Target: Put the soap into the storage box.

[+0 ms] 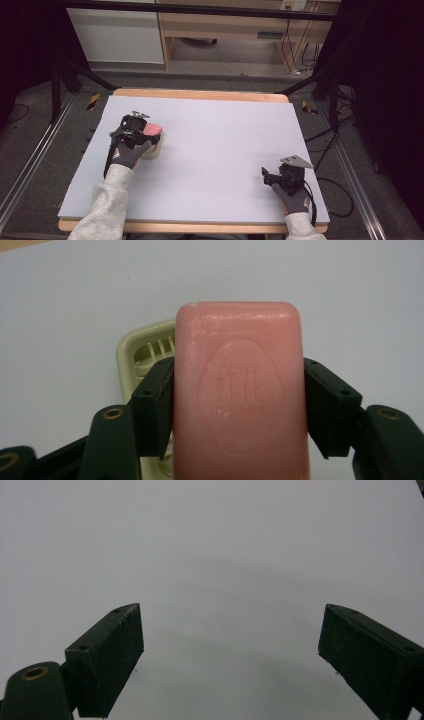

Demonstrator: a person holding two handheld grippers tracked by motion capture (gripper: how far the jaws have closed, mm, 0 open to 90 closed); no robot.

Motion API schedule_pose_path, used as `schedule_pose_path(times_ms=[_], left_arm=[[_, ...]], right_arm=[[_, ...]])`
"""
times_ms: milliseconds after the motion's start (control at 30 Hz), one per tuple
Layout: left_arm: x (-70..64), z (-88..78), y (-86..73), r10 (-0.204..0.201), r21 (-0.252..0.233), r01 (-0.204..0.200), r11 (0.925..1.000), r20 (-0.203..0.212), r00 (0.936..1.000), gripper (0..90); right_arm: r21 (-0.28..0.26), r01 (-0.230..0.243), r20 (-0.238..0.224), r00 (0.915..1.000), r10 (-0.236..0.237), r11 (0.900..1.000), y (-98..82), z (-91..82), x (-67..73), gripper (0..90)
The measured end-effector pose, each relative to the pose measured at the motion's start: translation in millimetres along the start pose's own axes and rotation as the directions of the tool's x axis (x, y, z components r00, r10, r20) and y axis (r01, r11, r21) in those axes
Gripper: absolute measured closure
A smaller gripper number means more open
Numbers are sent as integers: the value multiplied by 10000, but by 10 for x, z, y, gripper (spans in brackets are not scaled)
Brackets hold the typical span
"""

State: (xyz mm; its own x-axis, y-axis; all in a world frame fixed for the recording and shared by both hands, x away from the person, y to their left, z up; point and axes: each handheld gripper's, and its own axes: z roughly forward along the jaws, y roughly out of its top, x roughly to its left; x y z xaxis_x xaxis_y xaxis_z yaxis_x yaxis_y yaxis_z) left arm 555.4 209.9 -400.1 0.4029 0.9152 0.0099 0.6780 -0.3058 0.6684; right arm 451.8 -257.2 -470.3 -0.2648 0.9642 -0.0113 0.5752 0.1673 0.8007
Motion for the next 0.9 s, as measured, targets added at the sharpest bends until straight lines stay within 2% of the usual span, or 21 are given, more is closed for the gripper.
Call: schedule_pose_path(times_ms=[433, 900], left_arm=[[44, 78, 5, -236, -42, 235, 9997, -97, 9997, 371], [109, 207, -49, -471, 161, 475, 9987, -256, 9986, 371]], right_arm=[[-5, -3, -15, 10000, 3, 10000, 1, 1, 2, 111], [17, -40, -7, 10000, 40, 10000, 3, 5, 9, 111]])
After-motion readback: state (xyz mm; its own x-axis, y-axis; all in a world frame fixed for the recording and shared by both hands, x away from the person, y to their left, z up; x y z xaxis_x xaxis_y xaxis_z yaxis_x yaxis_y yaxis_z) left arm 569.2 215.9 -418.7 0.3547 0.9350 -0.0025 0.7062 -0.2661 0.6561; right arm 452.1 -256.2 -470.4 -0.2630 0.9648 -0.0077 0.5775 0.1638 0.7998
